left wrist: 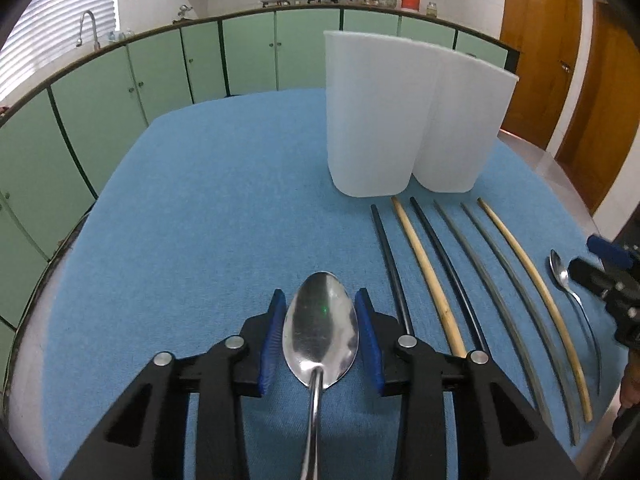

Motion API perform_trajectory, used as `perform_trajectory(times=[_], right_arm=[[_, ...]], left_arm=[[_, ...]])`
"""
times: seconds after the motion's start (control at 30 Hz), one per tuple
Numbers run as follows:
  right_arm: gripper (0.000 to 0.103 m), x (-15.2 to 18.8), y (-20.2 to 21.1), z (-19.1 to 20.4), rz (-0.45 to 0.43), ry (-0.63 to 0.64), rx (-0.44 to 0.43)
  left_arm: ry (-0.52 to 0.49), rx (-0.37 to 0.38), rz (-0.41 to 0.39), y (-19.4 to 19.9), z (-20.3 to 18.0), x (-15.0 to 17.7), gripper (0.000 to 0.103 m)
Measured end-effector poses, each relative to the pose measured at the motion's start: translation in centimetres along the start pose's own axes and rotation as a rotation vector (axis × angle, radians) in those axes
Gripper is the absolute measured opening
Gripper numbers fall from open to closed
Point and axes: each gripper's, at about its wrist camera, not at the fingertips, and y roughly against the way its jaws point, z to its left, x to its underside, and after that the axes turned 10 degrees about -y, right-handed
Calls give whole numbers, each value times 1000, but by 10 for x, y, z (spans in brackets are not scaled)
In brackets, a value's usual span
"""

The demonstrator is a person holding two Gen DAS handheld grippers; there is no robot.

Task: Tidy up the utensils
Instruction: 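Grasp the second metal spoon with the left tool while the right tool grasps another spoon, then drop both held spoons into the white holder and open both tools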

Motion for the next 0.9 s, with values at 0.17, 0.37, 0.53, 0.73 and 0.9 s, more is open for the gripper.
perform_trajectory(times=[0.17, 0.37, 0.53, 0.73, 0.9], right_arm=[[60, 2, -8, 0, 37, 4, 14], [51, 2, -16, -5, 80, -5, 24], [42, 2, -21, -7, 101, -10, 17], [28, -1, -19, -9, 115, -1, -5], [28, 0, -5, -9, 80, -8, -22]], left_arm=[[27, 3, -30, 11, 3, -1, 35], [40, 3, -53, 19, 9, 3, 35], [49, 3, -57, 19, 11, 2, 35], [57, 11, -74, 23, 14, 5, 35], [68, 30, -115, 35, 19, 7, 35]])
